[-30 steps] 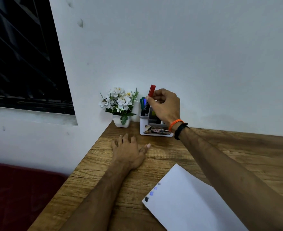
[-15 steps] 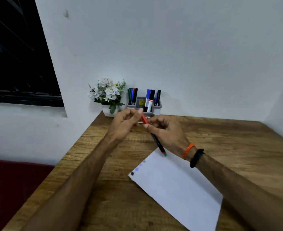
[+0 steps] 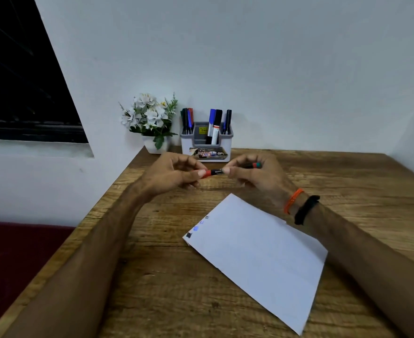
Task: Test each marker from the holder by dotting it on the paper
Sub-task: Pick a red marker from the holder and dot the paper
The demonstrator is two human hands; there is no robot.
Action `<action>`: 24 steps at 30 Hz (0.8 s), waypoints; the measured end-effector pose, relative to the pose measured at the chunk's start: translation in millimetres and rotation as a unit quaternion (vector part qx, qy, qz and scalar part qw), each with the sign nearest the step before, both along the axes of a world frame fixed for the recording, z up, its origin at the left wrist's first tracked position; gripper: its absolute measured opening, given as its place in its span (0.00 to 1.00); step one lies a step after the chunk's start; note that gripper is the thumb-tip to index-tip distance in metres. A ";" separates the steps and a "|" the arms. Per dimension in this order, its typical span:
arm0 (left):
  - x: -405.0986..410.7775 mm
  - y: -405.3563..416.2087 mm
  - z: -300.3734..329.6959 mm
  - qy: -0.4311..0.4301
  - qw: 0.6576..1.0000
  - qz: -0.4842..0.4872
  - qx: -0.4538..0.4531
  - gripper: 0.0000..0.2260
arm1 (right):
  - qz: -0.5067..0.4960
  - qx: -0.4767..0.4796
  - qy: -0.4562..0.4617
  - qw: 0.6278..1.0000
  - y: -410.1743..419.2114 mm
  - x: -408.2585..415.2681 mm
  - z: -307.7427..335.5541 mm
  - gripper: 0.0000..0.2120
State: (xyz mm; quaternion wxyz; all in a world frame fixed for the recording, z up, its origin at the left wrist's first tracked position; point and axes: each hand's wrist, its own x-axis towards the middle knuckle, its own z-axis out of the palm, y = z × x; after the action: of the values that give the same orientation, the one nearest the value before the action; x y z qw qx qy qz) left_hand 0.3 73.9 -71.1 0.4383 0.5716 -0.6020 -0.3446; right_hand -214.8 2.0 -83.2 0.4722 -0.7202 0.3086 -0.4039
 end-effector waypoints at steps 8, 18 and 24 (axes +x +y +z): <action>-25.3 -4.6 -12.7 -0.127 0.988 -0.079 -0.029 0.09 | 0.047 0.075 -0.042 0.995 5.4 6.2 -4.9 0.12; -39.5 -2.4 -21.6 -0.167 0.977 -0.098 -0.087 0.09 | 0.014 0.088 -0.037 0.995 12.7 15.1 -9.9 0.15; -45.4 -0.8 -21.5 -0.181 0.970 -0.099 -0.129 0.11 | 0.030 0.110 -0.046 0.992 10.6 13.6 -13.6 0.17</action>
State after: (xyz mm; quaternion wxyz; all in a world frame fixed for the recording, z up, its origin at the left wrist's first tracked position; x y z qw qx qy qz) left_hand -45.1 73.1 -92.5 0.3556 0.5004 -0.7646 -0.1964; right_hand -201.3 12.6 -96.8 0.5739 -0.6538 0.3072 -0.3859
